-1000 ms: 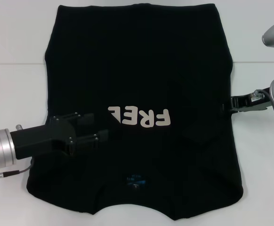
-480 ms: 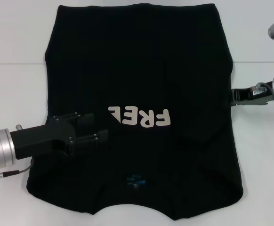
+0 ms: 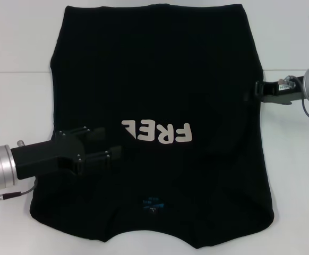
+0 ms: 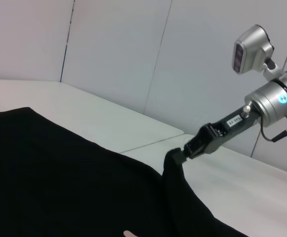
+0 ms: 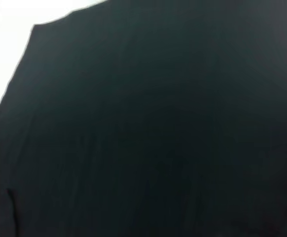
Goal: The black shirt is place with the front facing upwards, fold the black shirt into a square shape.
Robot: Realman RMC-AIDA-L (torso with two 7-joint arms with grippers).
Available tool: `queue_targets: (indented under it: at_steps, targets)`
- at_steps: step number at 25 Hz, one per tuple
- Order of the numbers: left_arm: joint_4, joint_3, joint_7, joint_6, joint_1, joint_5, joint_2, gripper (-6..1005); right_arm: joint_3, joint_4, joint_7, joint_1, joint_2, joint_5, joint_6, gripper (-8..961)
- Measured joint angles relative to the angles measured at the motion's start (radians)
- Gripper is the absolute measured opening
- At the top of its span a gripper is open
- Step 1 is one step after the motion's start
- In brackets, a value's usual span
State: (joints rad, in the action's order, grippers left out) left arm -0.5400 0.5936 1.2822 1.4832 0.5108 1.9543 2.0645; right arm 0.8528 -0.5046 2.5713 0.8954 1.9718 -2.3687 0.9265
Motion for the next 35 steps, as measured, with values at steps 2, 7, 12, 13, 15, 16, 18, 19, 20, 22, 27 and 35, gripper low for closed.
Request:
queue_targets:
  at_steps: [2, 7, 12, 13, 15, 16, 18, 19, 20, 22, 27, 35]
  targets:
    - [0.000, 0.000, 0.000, 0.000, 0.000, 0.000, 0.000, 734, 0.000, 0.003, -0.001, 0.005, 0.004, 0.021, -0.006, 24]
    - [0.000, 0.000, 0.000, 0.000, 0.000, 0.000, 0.000, 734, 0.000, 0.015, -0.031, 0.011, 0.016, 0.091, -0.017, 28]
    - [0.000, 0.000, 0.000, 0.000, -0.003, 0.000, 0.001, 734, 0.000, 0.056, -0.132, 0.008, 0.024, 0.264, -0.011, 33]
    - [0.000, 0.000, 0.000, 0.000, -0.003, 0.000, 0.001, 734, 0.000, 0.066, -0.157, 0.004, 0.024, 0.301, -0.012, 34]
    - [0.000, 0.000, 0.000, 0.000, -0.003, 0.000, 0.002, 735, 0.000, 0.089, -0.206, -0.006, 0.024, 0.383, -0.012, 108]
    - [0.000, 0.000, 0.000, 0.000, -0.003, 0.000, 0.002, 735, 0.000, 0.098, -0.225, -0.013, 0.023, 0.419, -0.012, 145]
    - [0.000, -0.005, 0.001, 0.000, -0.003, 0.000, 0.003, 735, 0.000, 0.106, -0.249, -0.028, 0.021, 0.468, -0.011, 219]
    - [0.000, -0.010, 0.004, 0.000, -0.003, 0.000, 0.003, 735, 0.000, 0.108, -0.258, -0.037, 0.020, 0.489, -0.009, 256]
    - [0.000, -0.017, 0.008, 0.000, -0.004, 0.000, 0.003, 735, 0.000, 0.107, -0.262, -0.048, 0.019, 0.503, -0.009, 327]
    - [0.002, -0.028, 0.020, 0.001, -0.005, -0.004, 0.003, 735, 0.000, 0.107, -0.268, -0.066, 0.016, 0.526, -0.009, 469]
    - [0.012, -0.039, 0.049, 0.006, -0.005, -0.011, 0.000, 735, -0.016, 0.106, -0.328, -0.102, 0.013, 0.584, 0.018, 711]
    - [0.025, -0.040, 0.095, 0.009, -0.003, -0.025, -0.007, 736, -0.065, 0.107, -0.530, -0.137, 0.014, 0.723, 0.203, 810]
